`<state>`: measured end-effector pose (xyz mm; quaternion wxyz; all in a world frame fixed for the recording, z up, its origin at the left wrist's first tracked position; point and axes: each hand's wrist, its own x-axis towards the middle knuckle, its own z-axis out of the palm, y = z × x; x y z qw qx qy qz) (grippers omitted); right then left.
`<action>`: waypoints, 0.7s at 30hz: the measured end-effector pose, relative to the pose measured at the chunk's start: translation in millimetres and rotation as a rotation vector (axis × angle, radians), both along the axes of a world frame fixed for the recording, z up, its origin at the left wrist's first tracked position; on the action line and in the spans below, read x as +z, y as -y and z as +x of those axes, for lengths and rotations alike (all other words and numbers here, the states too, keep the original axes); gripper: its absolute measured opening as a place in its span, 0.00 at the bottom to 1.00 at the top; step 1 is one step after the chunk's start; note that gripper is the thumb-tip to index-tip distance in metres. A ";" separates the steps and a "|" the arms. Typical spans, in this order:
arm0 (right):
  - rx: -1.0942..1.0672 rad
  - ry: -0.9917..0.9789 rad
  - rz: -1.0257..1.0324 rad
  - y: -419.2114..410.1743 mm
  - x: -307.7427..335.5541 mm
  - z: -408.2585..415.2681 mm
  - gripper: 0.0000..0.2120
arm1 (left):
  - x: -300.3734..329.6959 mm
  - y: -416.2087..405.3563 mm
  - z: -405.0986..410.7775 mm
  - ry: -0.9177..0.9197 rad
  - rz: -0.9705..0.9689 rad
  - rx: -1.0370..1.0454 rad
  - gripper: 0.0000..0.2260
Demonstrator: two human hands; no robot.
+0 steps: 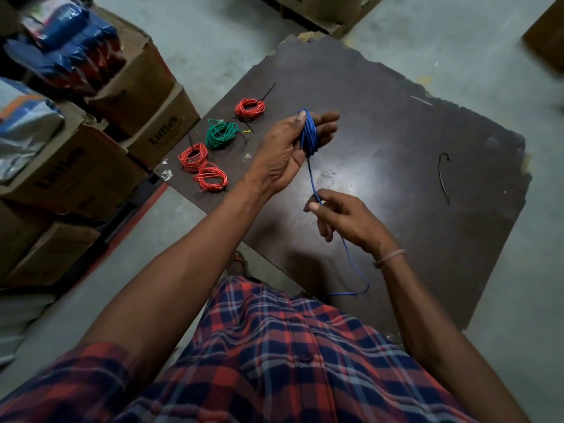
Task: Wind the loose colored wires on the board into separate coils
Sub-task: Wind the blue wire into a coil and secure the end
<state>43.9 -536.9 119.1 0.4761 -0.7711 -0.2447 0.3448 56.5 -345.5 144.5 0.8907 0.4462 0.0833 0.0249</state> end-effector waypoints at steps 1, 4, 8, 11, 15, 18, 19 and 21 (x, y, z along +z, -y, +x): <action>0.027 0.007 -0.007 0.5 7.6 -0.3 0.07 | -2.9 -1.7 2.2 0.001 0.105 -0.003 0.18; 0.062 0.044 -0.014 2.6 31.3 5.9 0.08 | -17.1 -2.8 2.6 -0.048 0.590 -0.051 0.19; -0.085 0.030 0.175 9.3 42.8 30.0 0.06 | -24.9 -6.7 -6.5 -0.063 1.117 -0.146 0.16; -0.131 -0.212 0.335 10.7 45.4 43.7 0.08 | -15.4 -7.5 -10.3 -0.022 1.264 -0.252 0.16; -0.222 -0.275 0.366 6.7 46.6 63.0 0.08 | -1.4 -10.3 -10.1 -0.030 0.945 -0.329 0.22; -0.331 -0.123 0.320 0.4 38.5 81.4 0.08 | 1.3 -16.2 -15.6 -0.091 0.652 -0.415 0.22; -0.342 -0.030 0.274 -4.2 33.8 85.0 0.09 | 1.3 -17.9 -17.8 -0.102 0.559 -0.445 0.22; -0.354 0.053 0.237 -15.5 21.8 85.4 0.10 | 1.5 -21.4 -21.2 -0.104 0.330 -0.479 0.23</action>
